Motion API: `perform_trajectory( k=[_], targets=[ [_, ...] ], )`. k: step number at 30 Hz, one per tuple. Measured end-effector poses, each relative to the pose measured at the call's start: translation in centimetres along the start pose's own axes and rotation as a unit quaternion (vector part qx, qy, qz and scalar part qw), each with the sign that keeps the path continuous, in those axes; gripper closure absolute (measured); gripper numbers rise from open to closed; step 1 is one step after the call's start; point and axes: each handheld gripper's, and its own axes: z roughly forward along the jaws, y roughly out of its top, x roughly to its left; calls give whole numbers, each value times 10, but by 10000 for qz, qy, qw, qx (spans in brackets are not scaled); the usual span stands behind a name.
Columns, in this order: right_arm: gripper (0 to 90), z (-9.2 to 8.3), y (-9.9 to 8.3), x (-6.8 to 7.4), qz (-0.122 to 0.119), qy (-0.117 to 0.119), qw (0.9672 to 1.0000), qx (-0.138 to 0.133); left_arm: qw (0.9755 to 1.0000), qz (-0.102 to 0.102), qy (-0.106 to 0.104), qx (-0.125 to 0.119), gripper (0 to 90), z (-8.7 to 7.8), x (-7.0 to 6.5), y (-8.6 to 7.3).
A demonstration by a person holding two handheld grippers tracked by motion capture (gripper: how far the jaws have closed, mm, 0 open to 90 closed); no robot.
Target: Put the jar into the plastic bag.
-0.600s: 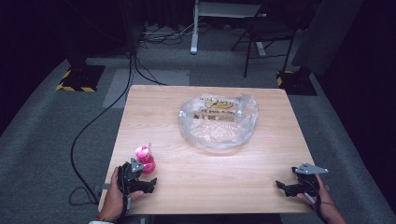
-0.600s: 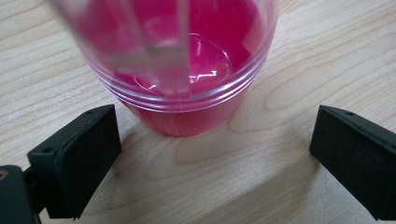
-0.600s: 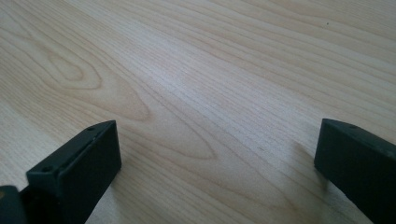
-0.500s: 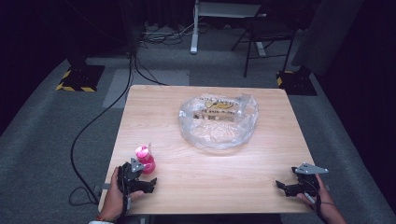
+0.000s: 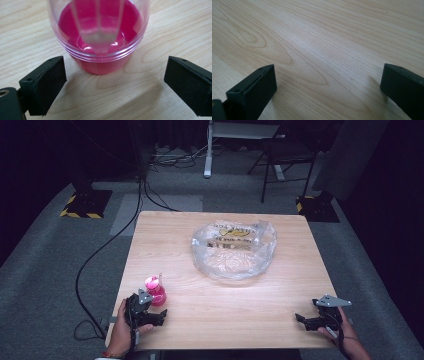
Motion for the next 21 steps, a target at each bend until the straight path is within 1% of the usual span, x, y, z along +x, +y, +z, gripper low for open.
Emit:
perform_trajectory(
  k=[1,3,5,9,10,11,16,17,21],
  targets=[
    [3,0,0,0,0,0,10000,0,10000,0,0,0,40,0,0,0],
    [3,0,0,0,-1,0,10000,0,10000,23,77,-10,41,-1,0,1],
    [3,0,0,0,1,2,10000,-1,9999,39,117,-112,43,-6,-1,2],
    [3,0,0,0,-1,0,10000,1,9998,14,115,-185,43,-9,-1,3],
    [3,0,0,0,1,2,10000,-1,9997,25,157,-188,43,-10,0,4],
    [3,0,0,0,1,3,10000,-1,9997,25,157,-188,44,-10,0,4],
    [3,0,0,0,0,3,10000,1,9994,-3,171,-297,46,-16,1,8],
    [3,0,0,0,0,3,10000,1,9993,-4,145,-330,46,-17,1,9],
    [3,0,0,0,-2,1,10000,1,9992,57,203,-348,47,-20,1,13]
  ],
)
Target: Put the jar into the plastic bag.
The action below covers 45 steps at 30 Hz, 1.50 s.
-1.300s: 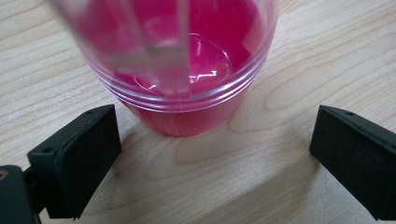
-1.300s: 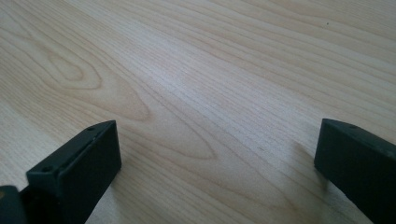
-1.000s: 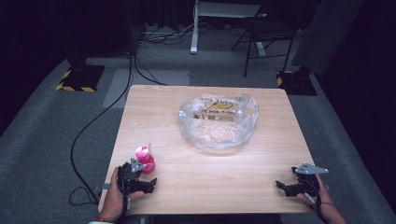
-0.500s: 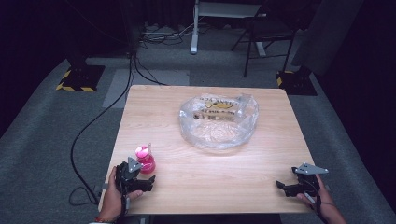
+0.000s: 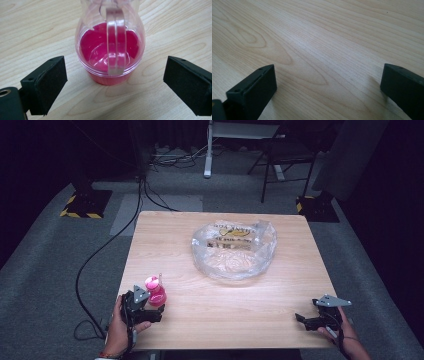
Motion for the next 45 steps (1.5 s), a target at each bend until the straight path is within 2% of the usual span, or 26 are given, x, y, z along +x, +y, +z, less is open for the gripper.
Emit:
perform_trajectory(
  k=[14,33,38,45],
  targets=[
    [3,0,0,0,-1,1,10000,2,9998,143,93,-123,50,-12,1,14],
    [3,0,0,0,-2,0,10000,2,9987,305,150,-375,70,-18,1,36],
    [3,0,0,0,-3,5,10000,1,9984,306,91,-477,122,-18,2,42],
    [2,0,0,0,-7,6,10000,2,9983,182,-39,-555,256,-15,5,45]
  ],
)
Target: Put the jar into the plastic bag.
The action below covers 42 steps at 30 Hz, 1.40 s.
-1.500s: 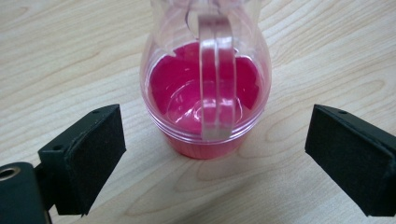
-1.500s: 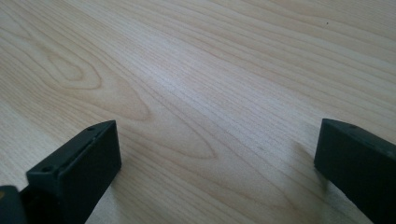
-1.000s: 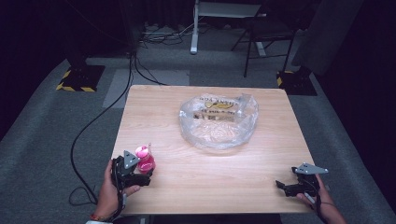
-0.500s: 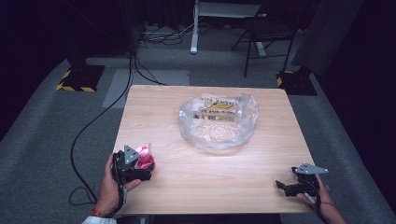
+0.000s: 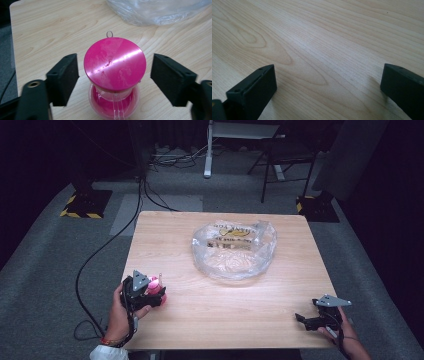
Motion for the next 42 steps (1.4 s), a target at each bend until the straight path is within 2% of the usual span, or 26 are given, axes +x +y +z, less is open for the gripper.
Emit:
perform_trajectory(
  k=[6,14,21,30,42],
  targets=[
    [3,0,0,0,0,2,10000,-1,9999,-37,-25,-121,476,-1,-1,0],
    [3,0,0,0,1,0,10000,0,9999,-7,-83,-150,480,-2,-3,1],
    [3,0,0,0,-3,3,10000,0,9996,-30,-122,-247,481,-6,-6,8],
    [3,0,0,0,-1,2,10000,0,9992,59,-231,-305,481,-4,-14,22],
    [2,0,0,0,-2,3,10000,0,9973,93,-470,-549,481,1,-27,48]
  ],
)
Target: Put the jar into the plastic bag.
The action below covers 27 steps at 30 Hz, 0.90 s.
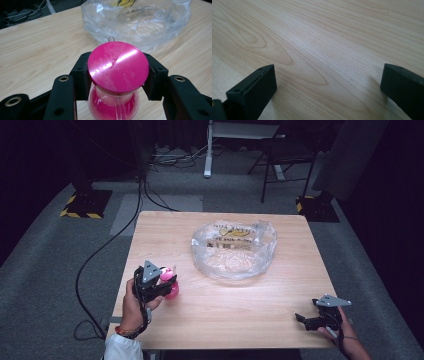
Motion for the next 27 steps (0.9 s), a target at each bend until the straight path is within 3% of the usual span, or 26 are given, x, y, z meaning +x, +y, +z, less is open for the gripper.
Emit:
perform_trajectory(
  k=[27],
  targets=[
    [2,0,0,0,-2,2,10000,1,9980,363,-421,-295,482,17,-28,59]
  ],
)
